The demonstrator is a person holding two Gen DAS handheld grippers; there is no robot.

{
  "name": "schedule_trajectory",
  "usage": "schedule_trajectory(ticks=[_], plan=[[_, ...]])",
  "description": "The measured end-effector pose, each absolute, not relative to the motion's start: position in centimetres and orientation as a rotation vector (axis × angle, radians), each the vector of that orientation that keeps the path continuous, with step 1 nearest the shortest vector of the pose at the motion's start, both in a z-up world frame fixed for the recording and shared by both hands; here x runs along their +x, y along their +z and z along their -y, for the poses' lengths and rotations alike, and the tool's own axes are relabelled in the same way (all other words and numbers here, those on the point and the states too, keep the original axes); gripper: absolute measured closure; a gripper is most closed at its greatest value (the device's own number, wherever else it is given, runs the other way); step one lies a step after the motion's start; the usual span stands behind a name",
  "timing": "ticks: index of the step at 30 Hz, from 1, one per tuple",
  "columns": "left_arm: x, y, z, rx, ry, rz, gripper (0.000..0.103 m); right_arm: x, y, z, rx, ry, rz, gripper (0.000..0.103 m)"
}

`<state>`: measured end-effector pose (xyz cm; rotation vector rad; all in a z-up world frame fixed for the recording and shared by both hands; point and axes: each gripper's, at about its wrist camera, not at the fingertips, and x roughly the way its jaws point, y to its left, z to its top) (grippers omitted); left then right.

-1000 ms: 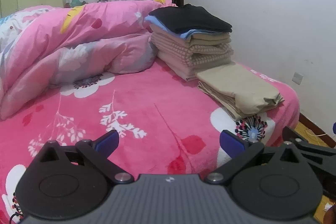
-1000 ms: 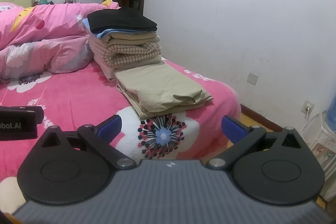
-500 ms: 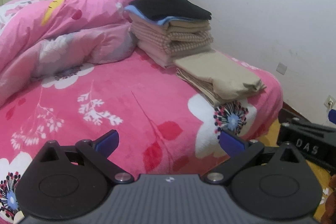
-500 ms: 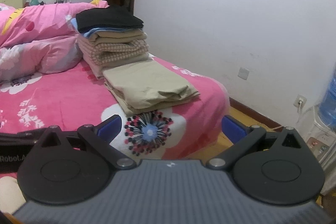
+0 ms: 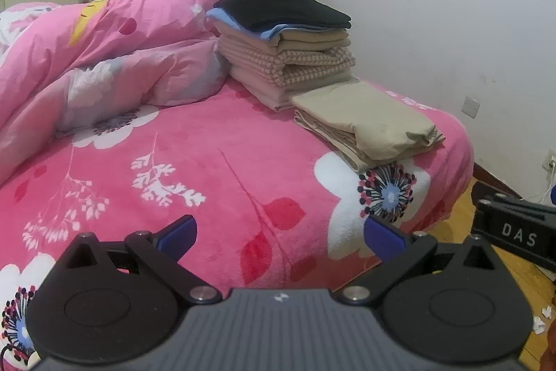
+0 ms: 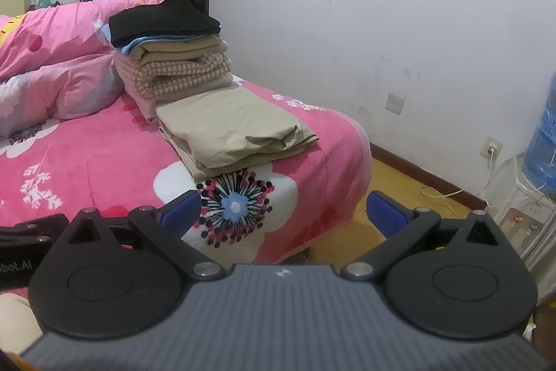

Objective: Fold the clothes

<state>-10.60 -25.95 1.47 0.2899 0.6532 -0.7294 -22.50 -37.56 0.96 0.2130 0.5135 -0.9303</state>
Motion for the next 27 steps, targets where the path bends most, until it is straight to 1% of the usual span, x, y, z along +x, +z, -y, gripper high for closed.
schedule_trajectory(ticks=[27], plan=[[-10.00, 1.56, 25.45, 0.276, -0.702, -0.659, 0.000, -21.65, 0.82, 37.14, 0.218, -0.900, -0.541, 0.001]])
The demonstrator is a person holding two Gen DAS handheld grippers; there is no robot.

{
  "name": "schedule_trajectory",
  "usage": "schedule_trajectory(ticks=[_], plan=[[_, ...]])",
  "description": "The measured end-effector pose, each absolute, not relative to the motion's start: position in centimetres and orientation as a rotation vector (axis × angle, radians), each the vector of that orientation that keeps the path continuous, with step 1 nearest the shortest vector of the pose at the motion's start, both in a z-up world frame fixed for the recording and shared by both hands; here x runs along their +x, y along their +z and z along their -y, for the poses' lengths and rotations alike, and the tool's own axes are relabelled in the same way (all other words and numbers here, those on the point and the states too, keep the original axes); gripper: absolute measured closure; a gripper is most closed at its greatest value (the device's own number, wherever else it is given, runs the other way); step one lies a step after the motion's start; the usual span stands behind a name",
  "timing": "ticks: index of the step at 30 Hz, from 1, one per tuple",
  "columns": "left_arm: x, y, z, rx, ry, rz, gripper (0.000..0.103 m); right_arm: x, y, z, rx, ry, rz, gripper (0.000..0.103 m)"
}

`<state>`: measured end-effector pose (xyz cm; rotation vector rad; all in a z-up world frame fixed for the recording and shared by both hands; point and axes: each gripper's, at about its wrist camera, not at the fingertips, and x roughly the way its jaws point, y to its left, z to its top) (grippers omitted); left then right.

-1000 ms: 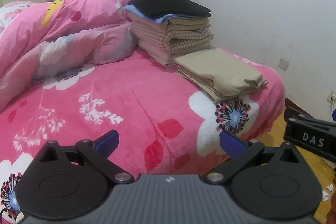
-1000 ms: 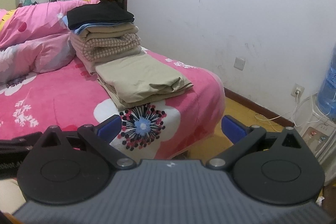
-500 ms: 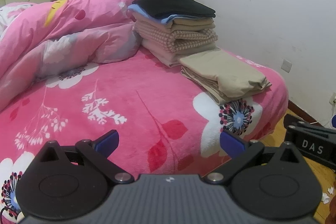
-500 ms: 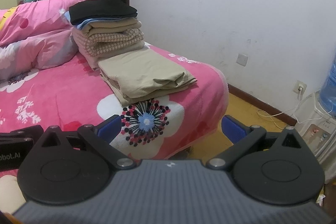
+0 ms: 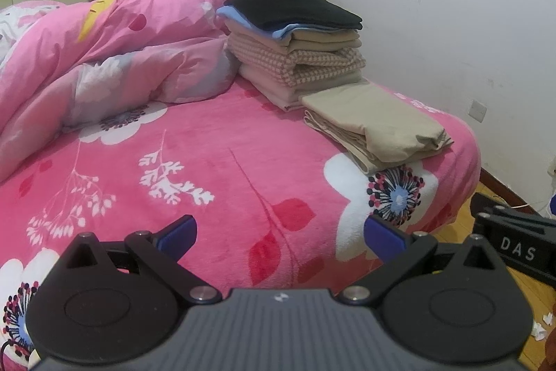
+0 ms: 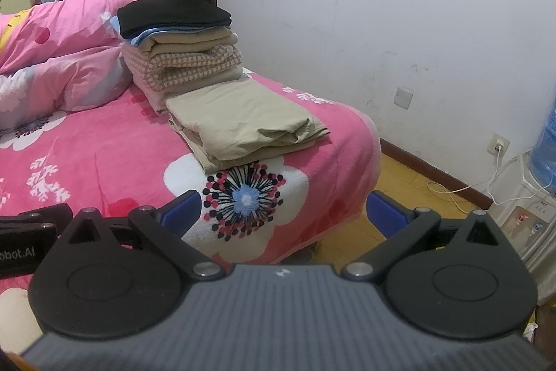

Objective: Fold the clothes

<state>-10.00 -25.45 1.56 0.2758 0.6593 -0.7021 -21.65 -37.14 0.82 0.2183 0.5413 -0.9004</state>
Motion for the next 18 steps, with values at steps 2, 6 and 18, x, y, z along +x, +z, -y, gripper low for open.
schedule_trajectory(ticks=[2, 6, 18], plan=[[-10.03, 1.54, 25.43, 0.276, -0.700, -0.656, 0.000, -21.61, 0.82, 37.04, 0.215, -0.899, -0.545, 0.001], [-9.97, 1.56, 25.36, 0.273, -0.698, -0.660, 0.000, -21.50, 0.86, 37.01, 0.217, -0.898, -0.547, 0.001], [-9.83, 1.65, 25.17, 0.268, -0.698, -0.660, 0.000, -21.47, 0.97, 36.73, 0.217, -0.895, -0.546, 0.001]])
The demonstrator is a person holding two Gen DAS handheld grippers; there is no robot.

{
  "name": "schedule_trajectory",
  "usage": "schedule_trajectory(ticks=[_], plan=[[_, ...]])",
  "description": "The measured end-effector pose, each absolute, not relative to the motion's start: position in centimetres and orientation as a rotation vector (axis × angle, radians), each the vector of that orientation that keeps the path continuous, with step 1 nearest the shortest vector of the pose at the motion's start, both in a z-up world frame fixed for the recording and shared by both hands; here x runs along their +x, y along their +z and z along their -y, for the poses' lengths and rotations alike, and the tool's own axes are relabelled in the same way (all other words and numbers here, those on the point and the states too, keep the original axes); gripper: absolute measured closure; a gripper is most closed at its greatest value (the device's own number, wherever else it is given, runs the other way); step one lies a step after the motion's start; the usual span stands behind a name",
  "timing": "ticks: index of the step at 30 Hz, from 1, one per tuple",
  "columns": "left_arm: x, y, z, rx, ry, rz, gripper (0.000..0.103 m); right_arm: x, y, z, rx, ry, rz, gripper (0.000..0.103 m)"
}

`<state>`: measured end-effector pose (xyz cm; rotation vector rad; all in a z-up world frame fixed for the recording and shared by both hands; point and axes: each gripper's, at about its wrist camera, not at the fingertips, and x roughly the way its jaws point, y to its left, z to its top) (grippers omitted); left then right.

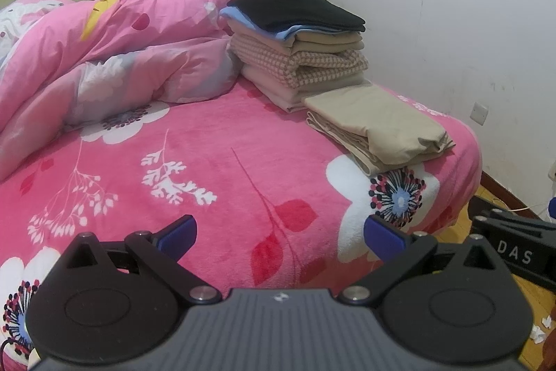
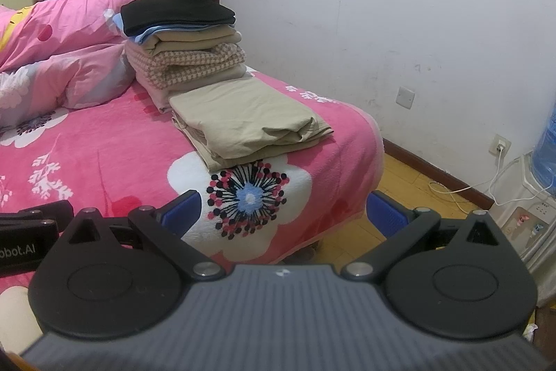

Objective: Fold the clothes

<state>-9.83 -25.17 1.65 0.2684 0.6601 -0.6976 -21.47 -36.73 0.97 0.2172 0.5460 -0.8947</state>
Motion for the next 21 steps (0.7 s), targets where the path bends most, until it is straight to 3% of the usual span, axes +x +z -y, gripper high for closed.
schedule_trajectory(ticks=[21], plan=[[-9.79, 1.59, 25.03, 0.264, -0.700, -0.666, 0.000, -21.22, 1.10, 36.79, 0.210, -0.890, -0.550, 0.001]])
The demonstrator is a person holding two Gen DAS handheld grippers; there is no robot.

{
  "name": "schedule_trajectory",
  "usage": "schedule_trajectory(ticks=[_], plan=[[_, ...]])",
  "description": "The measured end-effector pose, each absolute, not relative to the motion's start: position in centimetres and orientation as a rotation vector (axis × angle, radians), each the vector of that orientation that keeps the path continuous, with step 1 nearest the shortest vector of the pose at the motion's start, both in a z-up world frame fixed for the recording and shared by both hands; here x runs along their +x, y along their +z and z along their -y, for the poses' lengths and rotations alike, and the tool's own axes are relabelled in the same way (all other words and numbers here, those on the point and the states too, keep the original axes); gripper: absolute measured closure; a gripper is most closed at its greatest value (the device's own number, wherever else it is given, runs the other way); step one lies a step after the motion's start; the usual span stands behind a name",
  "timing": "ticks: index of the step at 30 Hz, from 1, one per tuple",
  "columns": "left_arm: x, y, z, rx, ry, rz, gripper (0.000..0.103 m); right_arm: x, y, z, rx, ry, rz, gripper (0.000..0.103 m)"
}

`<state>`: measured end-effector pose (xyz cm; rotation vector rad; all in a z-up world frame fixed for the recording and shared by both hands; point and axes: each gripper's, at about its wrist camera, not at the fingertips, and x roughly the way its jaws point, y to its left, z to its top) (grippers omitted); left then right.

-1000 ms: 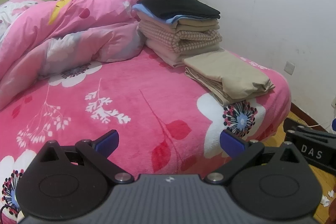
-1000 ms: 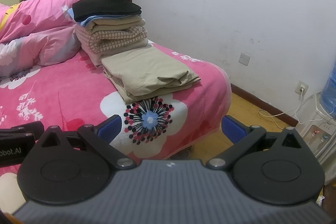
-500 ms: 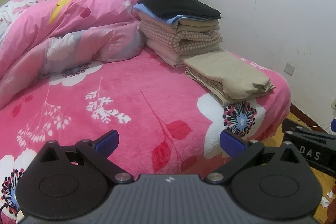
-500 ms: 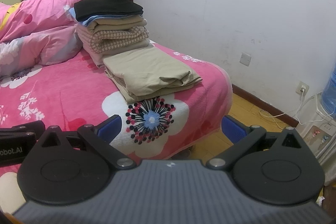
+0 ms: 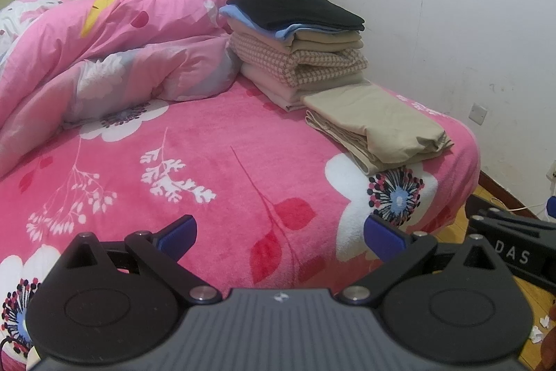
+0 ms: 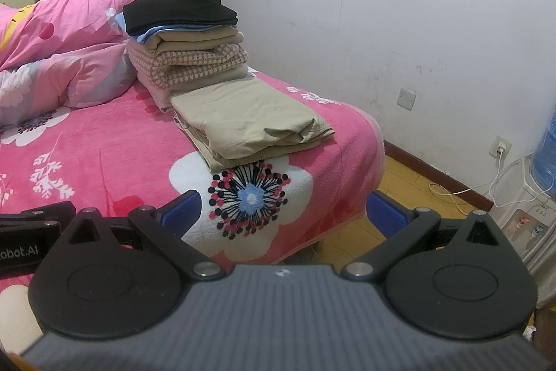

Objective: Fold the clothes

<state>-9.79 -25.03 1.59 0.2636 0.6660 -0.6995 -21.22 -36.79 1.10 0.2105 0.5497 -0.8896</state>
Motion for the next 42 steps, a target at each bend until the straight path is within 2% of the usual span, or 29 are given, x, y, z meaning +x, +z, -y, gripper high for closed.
schedule_trajectory(ticks=[42], plan=[[-9.52, 1.91, 24.68, 0.254, -0.690, -0.669, 0.000, -20.96, 1.33, 36.37, 0.197, -0.893, -0.548, 0.001]])
